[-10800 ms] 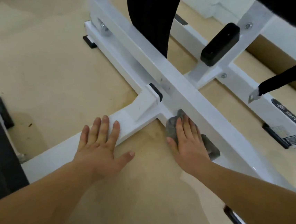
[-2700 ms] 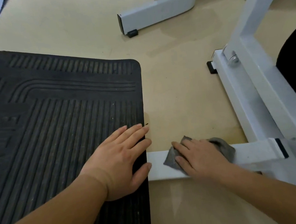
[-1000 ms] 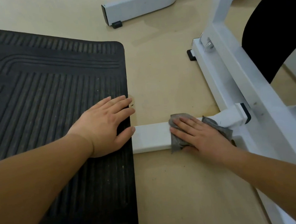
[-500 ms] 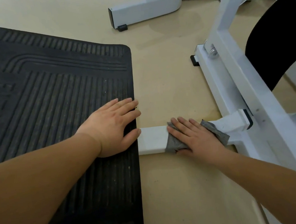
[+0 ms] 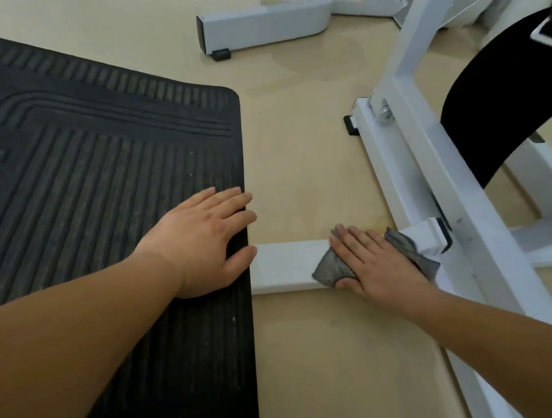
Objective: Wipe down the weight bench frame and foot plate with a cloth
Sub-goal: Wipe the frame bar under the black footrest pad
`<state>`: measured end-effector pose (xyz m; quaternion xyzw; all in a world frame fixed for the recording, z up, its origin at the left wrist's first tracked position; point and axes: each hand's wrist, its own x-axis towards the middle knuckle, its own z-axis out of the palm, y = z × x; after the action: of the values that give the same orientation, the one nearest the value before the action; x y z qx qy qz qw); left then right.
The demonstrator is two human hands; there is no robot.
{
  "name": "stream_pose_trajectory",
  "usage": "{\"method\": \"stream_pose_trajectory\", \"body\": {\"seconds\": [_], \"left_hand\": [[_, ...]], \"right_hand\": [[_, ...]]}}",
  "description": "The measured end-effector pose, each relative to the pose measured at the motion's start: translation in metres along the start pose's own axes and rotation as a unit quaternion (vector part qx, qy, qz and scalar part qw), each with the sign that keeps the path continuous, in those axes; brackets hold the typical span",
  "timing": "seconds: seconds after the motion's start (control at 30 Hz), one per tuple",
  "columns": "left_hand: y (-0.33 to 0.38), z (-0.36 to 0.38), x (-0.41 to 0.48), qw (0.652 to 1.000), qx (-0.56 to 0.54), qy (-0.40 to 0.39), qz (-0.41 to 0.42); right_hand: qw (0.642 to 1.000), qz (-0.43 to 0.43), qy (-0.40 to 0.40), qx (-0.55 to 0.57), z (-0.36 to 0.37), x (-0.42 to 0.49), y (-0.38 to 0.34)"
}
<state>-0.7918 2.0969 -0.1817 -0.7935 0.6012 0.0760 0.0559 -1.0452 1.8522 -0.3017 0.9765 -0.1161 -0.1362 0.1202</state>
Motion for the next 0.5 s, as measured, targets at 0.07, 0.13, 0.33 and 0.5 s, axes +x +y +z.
{"method": "stream_pose_trajectory", "body": {"seconds": [0.07, 0.13, 0.33, 0.5], "left_hand": [[0.001, -0.002, -0.001, 1.000, 0.007, -0.012, -0.006], [0.010, -0.006, 0.001, 0.999, 0.017, -0.028, -0.013], [0.054, -0.006, 0.014, 0.995, 0.064, -0.038, -0.065], [0.055, 0.014, -0.006, 0.998, 0.053, -0.020, -0.027]], "right_hand": [[0.998, 0.008, -0.002, -0.055, -0.008, -0.009, 0.018], [0.994, 0.018, -0.006, -0.105, -0.019, -0.025, 0.040], [0.985, 0.108, -0.038, -0.131, -0.055, -0.050, 0.054], [0.996, 0.064, -0.033, -0.047, -0.022, -0.046, 0.013]]}}
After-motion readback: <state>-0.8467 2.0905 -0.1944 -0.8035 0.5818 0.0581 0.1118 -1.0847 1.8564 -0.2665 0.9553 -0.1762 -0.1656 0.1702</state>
